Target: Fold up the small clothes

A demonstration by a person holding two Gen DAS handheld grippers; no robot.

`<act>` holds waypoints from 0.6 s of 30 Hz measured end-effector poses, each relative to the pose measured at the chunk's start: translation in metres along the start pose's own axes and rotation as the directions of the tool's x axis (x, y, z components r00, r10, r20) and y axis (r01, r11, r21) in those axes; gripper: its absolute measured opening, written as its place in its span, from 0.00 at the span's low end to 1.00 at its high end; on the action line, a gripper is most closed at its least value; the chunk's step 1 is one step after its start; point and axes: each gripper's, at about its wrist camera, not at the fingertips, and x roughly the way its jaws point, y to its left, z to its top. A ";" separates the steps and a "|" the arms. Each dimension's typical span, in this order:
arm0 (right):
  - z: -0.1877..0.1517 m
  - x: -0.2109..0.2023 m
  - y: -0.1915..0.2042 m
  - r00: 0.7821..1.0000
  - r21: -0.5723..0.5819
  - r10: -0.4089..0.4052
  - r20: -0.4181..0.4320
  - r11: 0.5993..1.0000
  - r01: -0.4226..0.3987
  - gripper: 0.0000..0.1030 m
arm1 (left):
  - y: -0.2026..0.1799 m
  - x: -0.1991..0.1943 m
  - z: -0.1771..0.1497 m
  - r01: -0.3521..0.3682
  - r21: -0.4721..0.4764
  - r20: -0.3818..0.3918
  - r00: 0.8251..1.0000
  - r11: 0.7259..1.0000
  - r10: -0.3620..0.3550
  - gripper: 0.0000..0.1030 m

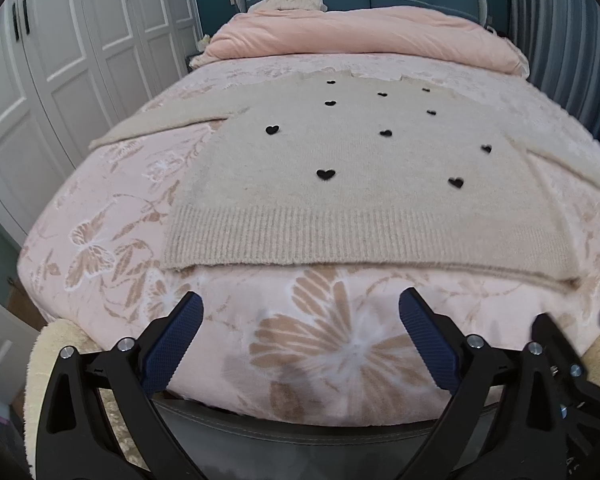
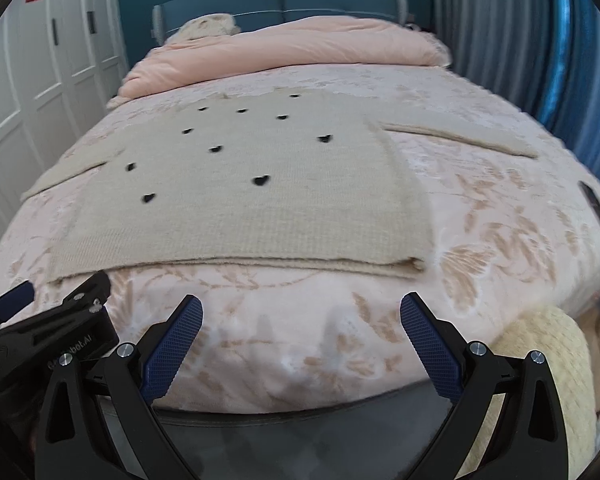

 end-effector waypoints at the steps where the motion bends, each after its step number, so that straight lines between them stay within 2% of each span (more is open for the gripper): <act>1: 0.004 0.003 -0.005 1.000 -0.003 0.030 -0.003 1.000 -0.030 0.95 | 0.004 -0.001 0.003 0.009 -0.016 0.003 1.000 1.000 -0.009 0.95; 5: 0.035 0.014 -0.046 0.998 0.049 0.053 0.031 0.997 -0.055 0.95 | 0.019 -0.001 0.020 0.027 -0.059 0.015 1.000 0.998 -0.026 0.95; 7: 0.060 0.029 -0.085 0.998 0.113 0.056 0.036 0.992 -0.060 0.95 | 0.026 0.002 0.029 0.037 -0.064 0.014 0.999 0.997 -0.036 0.95; 10: 0.102 0.058 -0.155 0.999 0.245 0.027 0.027 0.969 -0.033 0.95 | 0.034 0.010 0.039 0.015 -0.072 0.011 1.000 0.997 -0.014 0.95; 14: 0.154 0.107 -0.253 0.999 0.442 -0.032 -0.007 0.897 0.032 0.95 | 0.042 0.025 0.046 0.019 -0.111 -0.024 0.999 0.994 -0.022 0.95; 18: 0.184 0.155 -0.338 0.996 0.601 -0.081 -0.021 0.796 0.078 0.95 | 0.043 0.043 0.048 0.008 -0.127 -0.067 0.998 0.992 -0.016 0.95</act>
